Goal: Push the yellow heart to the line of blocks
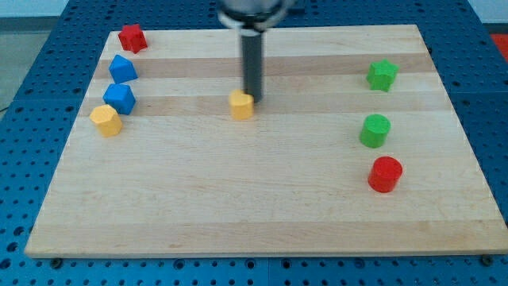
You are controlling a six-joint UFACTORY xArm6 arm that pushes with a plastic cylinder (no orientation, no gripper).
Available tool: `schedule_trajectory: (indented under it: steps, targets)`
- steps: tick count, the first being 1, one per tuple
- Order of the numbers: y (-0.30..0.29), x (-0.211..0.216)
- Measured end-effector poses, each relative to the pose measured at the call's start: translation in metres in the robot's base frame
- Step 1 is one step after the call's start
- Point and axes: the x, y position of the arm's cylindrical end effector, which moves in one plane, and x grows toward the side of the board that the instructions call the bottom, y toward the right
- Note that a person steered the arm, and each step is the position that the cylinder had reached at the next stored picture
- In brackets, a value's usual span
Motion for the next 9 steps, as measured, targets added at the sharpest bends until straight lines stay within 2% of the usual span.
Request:
schedule_trajectory:
  steps: [1,2,3,4,5,8,9]
  targets:
    - [-0.06,0.03]
    - [-0.025,0.054]
    - [0.01,0.048]
    - [0.032,0.069]
    - [-0.024,0.084]
    - [-0.184,0.093]
    - [-0.147,0.104]
